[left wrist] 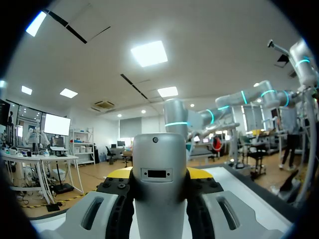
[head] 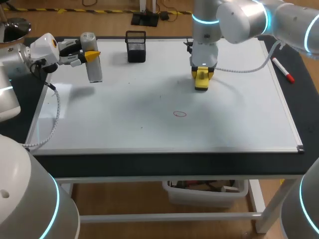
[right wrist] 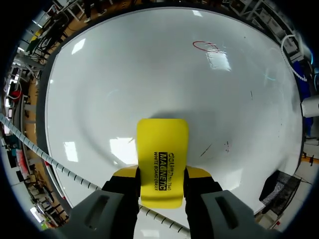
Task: Pick up the inspection probe, press it on each red-marked spot on the whiteboard one by one, put down the probe, pick up the eraser, and wipe off all the red marks.
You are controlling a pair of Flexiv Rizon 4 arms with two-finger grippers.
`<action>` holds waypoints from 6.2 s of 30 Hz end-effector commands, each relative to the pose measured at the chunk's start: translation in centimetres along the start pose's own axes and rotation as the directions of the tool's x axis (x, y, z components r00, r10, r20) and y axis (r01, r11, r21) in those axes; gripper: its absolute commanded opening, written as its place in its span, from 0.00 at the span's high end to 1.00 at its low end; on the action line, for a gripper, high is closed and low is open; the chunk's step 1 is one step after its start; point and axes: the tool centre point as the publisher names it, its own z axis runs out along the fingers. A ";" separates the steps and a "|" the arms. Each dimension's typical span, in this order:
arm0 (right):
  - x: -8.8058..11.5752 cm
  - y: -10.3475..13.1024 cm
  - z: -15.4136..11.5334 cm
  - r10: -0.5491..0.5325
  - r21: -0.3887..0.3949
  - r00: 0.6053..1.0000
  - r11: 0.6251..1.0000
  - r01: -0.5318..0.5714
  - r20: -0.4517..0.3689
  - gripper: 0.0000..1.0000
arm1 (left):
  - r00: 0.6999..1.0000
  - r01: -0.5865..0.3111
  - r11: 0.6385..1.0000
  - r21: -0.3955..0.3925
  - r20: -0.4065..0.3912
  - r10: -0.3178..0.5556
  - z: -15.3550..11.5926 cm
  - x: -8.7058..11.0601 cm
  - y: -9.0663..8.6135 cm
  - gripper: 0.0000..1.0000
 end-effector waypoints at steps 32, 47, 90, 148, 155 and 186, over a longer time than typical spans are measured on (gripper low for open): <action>11.0 -0.4 -5.9 0.177 0.054 0.984 0.983 -0.177 0.001 1.00 | 1.000 -0.003 1.000 0.001 0.005 0.003 0.1 0.1 -0.1 1.00; 11.0 -0.4 -5.9 0.177 0.054 0.984 0.983 -0.177 0.001 1.00 | 1.000 -0.004 1.000 0.015 -0.012 0.004 0.3 1.3 -0.2 1.00; 11.0 -0.4 -5.9 0.177 0.054 0.984 0.983 -0.177 0.001 1.00 | 0.837 0.174 0.980 0.098 -0.539 -0.094 15.7 21.8 2.3 1.00; 11.0 -0.4 -5.9 0.177 0.054 0.984 0.983 -0.177 0.001 1.00 | 0.833 0.191 0.982 0.014 -0.531 -0.154 25.4 20.5 7.9 1.00; 11.0 -0.4 -5.9 0.177 0.054 0.984 0.983 -0.177 0.001 1.00 | 0.836 0.194 0.981 -0.002 -0.524 -0.166 25.1 20.3 8.4 1.00; 11.0 -0.4 -5.9 0.177 0.054 0.984 0.983 -0.177 0.001 1.00 | 0.842 0.127 0.990 -0.066 -0.520 -0.143 24.5 20.0 8.5 1.00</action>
